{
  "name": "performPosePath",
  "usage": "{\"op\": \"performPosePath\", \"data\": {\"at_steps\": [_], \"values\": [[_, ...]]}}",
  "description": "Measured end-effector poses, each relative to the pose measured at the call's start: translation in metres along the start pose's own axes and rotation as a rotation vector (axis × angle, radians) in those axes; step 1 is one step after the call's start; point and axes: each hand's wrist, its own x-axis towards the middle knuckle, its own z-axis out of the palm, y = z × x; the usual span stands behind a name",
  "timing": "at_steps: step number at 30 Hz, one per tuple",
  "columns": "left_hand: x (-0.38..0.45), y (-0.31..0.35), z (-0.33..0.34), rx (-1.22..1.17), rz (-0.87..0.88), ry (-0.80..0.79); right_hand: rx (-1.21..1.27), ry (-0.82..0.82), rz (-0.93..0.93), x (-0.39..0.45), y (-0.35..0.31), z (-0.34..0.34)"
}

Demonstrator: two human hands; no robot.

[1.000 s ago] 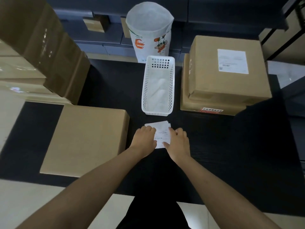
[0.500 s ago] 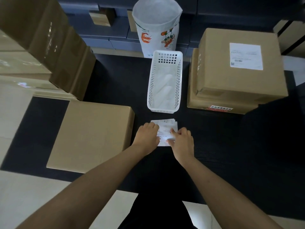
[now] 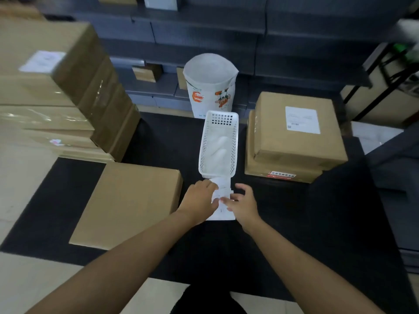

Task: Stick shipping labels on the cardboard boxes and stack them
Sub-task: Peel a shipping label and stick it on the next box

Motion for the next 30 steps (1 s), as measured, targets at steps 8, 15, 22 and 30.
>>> {"op": "performPosePath", "data": {"at_steps": [8, 15, 22, 30], "values": [[-0.024, 0.003, -0.052, -0.282, -0.176, 0.166, 0.432, -0.359, -0.003, -0.022, -0.057, 0.016], [-0.047, -0.041, -0.079, -0.549, -0.326, 0.334, 0.555, -0.521, -0.019, -0.049, -0.084, 0.07], [-0.07, -0.114, -0.101, -0.598, -0.316, 0.317, 0.444, -0.451, -0.096, -0.064, -0.096, 0.151], [-0.084, -0.202, -0.128, -0.552, -0.216, 0.233, 0.247, -0.315, -0.156, -0.067, -0.106, 0.242]]}}
